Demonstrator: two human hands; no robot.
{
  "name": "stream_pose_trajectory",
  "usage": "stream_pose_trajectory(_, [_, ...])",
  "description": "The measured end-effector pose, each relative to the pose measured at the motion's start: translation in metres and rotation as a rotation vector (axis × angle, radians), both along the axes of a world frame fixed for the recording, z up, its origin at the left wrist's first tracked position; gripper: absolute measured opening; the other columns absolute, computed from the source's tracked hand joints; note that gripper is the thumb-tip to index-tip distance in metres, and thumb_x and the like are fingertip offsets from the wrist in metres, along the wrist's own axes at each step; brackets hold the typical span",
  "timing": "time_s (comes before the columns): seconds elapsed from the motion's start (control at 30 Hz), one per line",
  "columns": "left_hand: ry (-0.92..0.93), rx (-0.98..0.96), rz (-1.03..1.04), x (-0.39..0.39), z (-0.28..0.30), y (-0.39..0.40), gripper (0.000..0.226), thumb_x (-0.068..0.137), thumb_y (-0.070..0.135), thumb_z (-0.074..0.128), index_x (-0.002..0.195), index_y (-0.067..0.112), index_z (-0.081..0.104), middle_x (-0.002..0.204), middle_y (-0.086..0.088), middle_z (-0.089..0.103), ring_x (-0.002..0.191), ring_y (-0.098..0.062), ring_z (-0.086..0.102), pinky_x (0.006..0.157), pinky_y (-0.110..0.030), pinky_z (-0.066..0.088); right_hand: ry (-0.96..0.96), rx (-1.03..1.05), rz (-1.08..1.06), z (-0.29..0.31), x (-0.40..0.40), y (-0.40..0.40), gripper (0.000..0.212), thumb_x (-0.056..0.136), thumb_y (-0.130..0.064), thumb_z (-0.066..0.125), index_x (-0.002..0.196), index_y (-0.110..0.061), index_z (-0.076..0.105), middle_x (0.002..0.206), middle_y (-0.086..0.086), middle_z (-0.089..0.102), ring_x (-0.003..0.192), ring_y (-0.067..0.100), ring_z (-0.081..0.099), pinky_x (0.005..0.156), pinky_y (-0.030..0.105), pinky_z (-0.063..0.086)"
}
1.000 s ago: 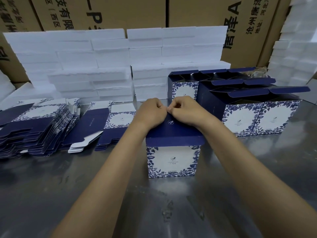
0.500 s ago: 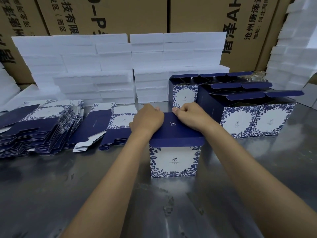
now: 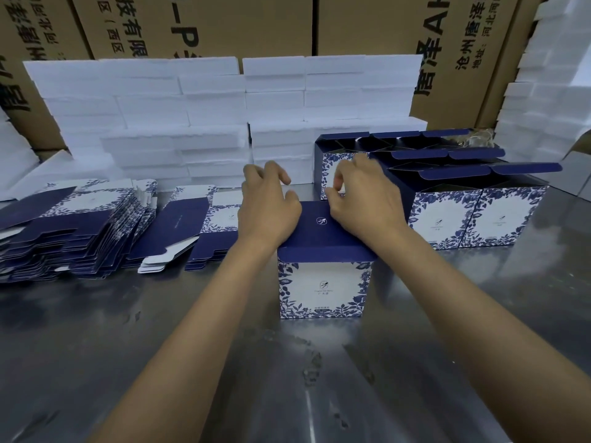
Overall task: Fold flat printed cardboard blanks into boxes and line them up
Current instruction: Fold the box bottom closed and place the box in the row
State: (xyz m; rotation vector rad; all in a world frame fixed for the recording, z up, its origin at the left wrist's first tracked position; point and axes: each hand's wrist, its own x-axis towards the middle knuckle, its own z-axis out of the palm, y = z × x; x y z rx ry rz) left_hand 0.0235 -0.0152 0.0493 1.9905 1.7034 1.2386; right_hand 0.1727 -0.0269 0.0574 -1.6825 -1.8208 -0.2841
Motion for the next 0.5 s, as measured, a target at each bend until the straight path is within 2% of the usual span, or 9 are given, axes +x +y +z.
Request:
stream_pose_trajectory(0.03, [-0.006, 0.066, -0.048, -0.002, 0.0, -0.001, 0.017, 0.094, 0.011, 0.053, 0.111, 0.013, 0.055, 0.117, -0.003, 0.042, 0.114, -0.023, 0.045, 0.09, -0.034, 0.043, -0.08, 0.071, 0.043, 0.003, -0.002, -0.003, 0.014, 0.098, -0.023, 0.055, 0.1, -0.01, 0.057, 0.111, 0.007, 0.059, 0.106, 0.029, 0.054, 0.068, 0.037, 0.042])
stream_pose_trajectory(0.1, [0.02, 0.135, -0.138, -0.006, 0.001, -0.007, 0.012, 0.094, 0.009, 0.055, 0.104, 0.015, 0.058, 0.106, 0.001, 0.047, 0.106, -0.018, 0.045, 0.088, -0.028, 0.039, -0.18, 0.078, 0.106, 0.007, -0.006, -0.007, 0.014, 0.099, -0.026, 0.053, 0.102, -0.013, 0.056, 0.1, 0.005, 0.067, 0.097, 0.032, 0.061, 0.067, 0.038, 0.044])
stream_pose_trajectory(0.23, [0.004, 0.038, -0.276, -0.014, 0.006, -0.02, 0.008, 0.097, 0.016, 0.054, 0.101, 0.022, 0.057, 0.095, 0.006, 0.064, 0.09, -0.014, 0.058, 0.074, -0.019, 0.043, -0.131, -0.053, 0.183, 0.009, -0.004, -0.017, 0.011, 0.098, -0.03, 0.054, 0.096, -0.021, 0.058, 0.091, -0.002, 0.067, 0.088, 0.028, 0.061, 0.069, 0.035, 0.04])
stream_pose_trajectory(0.3, [0.01, -0.059, -0.333, -0.019, 0.009, -0.027, 0.007, 0.097, 0.028, 0.059, 0.103, 0.025, 0.058, 0.098, 0.01, 0.066, 0.093, -0.01, 0.06, 0.075, -0.016, 0.043, -0.076, -0.11, 0.241, 0.01, 0.001, -0.027, 0.009, 0.096, -0.03, 0.055, 0.091, -0.024, 0.059, 0.091, -0.006, 0.063, 0.089, 0.023, 0.058, 0.07, 0.034, 0.039])
stream_pose_trajectory(0.43, [0.123, -0.245, -0.541, -0.036, 0.009, -0.043, 0.035, 0.086, 0.056, 0.067, 0.114, 0.037, 0.059, 0.116, 0.02, 0.062, 0.107, 0.006, 0.056, 0.094, -0.016, 0.043, 0.01, -0.163, 0.385, 0.003, 0.011, -0.051, 0.009, 0.097, -0.02, 0.059, 0.097, -0.021, 0.068, 0.094, -0.01, 0.06, 0.093, 0.014, 0.054, 0.081, 0.035, 0.046])
stream_pose_trajectory(0.5, [0.132, -0.275, -0.58, -0.043, 0.005, -0.049, 0.049, 0.075, 0.064, 0.067, 0.118, 0.041, 0.061, 0.123, 0.025, 0.059, 0.114, 0.012, 0.052, 0.098, -0.012, 0.04, 0.05, -0.117, 0.436, -0.002, 0.016, -0.063, 0.011, 0.097, -0.013, 0.061, 0.099, -0.018, 0.072, 0.094, -0.011, 0.061, 0.092, 0.01, 0.053, 0.084, 0.029, 0.044])
